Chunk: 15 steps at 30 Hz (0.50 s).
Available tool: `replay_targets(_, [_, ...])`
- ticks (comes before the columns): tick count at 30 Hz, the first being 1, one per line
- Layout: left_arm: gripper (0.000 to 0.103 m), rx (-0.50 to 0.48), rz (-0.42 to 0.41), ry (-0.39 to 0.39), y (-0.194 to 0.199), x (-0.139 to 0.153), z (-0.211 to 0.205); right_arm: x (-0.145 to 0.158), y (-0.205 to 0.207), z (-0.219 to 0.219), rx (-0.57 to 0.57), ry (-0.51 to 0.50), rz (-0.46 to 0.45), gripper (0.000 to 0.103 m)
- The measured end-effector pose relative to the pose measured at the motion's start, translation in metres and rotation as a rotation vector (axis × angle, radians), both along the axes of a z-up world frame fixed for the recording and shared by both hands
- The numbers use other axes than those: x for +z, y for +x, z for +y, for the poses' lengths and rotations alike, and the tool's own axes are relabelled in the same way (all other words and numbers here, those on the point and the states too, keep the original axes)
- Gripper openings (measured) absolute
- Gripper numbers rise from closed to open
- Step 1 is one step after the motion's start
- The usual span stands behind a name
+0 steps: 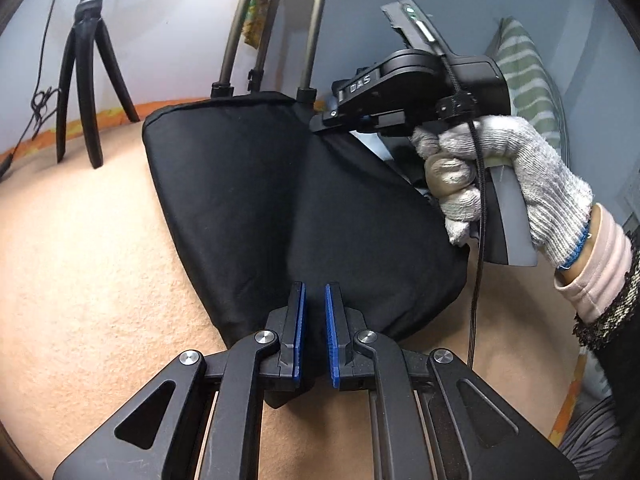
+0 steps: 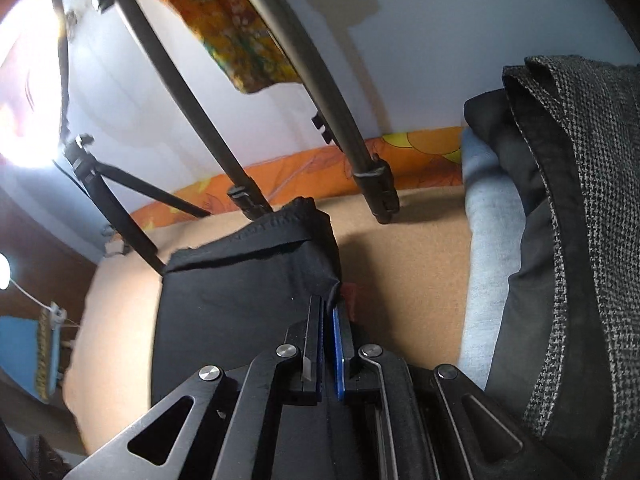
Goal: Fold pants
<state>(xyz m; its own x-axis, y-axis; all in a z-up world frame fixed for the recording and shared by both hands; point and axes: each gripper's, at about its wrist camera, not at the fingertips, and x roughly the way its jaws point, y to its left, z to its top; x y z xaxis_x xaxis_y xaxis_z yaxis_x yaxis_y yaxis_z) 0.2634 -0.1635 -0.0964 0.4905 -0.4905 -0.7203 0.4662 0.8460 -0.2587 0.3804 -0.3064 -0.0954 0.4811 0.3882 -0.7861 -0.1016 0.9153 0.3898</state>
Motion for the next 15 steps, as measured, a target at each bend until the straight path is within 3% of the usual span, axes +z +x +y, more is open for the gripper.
replay_targets(2, [0.009,-0.001,-0.006,0.011,-0.001,0.001,-0.001,0.001,-0.002,0.006,0.010,-0.046,-0.014,0.003])
replay_targets(5, [0.018,-0.004,-0.003,0.007,0.003,0.002,-0.002,0.011,-0.007,0.008,-0.001,-0.104,-0.037,0.018])
replay_targets(7, [0.021,-0.007,-0.012,0.015,0.002,0.004,-0.005,0.019,-0.014,0.008,0.014,-0.127,-0.051,0.044])
replay_targets(10, [0.029,-0.012,-0.023,0.020,0.004,0.007,-0.013,0.025,-0.029,0.004,0.039,-0.098,-0.054,0.058])
replay_targets(12, [0.035,-0.008,-0.035,0.024,0.003,0.009,-0.013,0.026,-0.040,0.003,0.058,-0.083,-0.060,0.061])
replay_targets(15, [0.035,0.002,-0.049,0.025,0.004,0.014,-0.013,0.023,-0.050,0.004,0.077,-0.060,-0.051,0.068])
